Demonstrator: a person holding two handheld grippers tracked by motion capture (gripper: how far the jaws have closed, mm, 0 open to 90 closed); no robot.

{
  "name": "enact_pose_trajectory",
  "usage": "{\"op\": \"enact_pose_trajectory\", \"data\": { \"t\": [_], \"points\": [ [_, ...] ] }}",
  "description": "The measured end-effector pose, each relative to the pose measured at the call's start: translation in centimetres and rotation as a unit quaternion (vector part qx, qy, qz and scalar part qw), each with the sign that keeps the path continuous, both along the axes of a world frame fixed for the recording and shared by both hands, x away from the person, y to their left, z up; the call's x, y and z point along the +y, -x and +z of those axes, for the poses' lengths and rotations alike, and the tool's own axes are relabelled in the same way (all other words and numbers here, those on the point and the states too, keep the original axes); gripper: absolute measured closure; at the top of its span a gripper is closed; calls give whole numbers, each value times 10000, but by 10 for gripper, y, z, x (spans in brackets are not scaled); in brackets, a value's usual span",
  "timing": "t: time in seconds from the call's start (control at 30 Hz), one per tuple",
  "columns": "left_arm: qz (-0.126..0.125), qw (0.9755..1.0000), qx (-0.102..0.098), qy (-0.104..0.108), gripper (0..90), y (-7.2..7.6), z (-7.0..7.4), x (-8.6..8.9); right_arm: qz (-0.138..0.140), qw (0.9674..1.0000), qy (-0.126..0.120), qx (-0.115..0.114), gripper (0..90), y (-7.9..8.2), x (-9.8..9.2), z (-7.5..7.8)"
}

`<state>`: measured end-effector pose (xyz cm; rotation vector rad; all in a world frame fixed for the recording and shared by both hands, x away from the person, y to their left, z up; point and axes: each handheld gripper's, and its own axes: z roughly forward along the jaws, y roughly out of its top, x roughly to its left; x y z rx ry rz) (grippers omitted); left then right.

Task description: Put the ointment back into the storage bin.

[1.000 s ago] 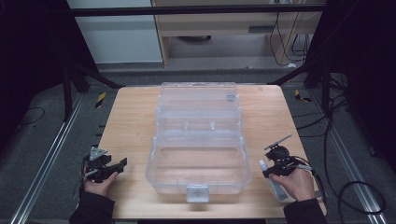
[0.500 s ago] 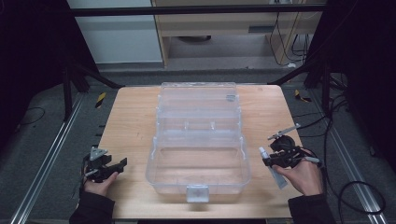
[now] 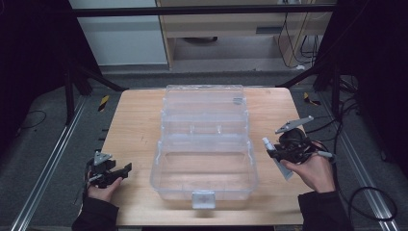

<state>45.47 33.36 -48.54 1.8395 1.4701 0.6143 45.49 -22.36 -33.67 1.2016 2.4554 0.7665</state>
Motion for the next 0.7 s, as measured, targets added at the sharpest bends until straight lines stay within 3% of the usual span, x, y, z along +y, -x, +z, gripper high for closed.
{"op": "enact_pose_trajectory", "data": {
  "t": [0.17, 0.2, 0.23, 0.33, 0.4, 0.47, 0.53, 0.7],
  "points": [
    [-24, 10000, 11, 0, 308, 0, 0, 0, 534, 9984, 75, -143, 698, -1, 14, 12],
    [-29, 10000, 6, 2, 308, 0, -1, 0, 771, 9969, 110, -145, 698, -2, 20, 17],
    [-29, 10000, 6, 2, 308, 0, -1, 0, 771, 9969, 110, -145, 698, -2, 20, 17],
    [-33, 10000, 0, 9, 308, 0, 0, 0, 1121, 9936, 106, -118, 697, -2, 31, 22],
    [-37, 10000, 2, 7, 309, 0, 0, 0, 1467, 9891, 132, -50, 698, -2, 42, 25],
    [-36, 10000, 2, 3, 309, 0, -1, 0, 1548, 9878, 142, -23, 698, -2, 44, 26],
    [-38, 10000, 3, 1, 310, 0, -1, 0, 1776, 9839, 208, 17, 698, -3, 52, 29],
    [-41, 10000, 11, -3, 310, 0, -1, 0, 2362, 9712, 324, 30, 698, -2, 70, 32]
  ]
}}
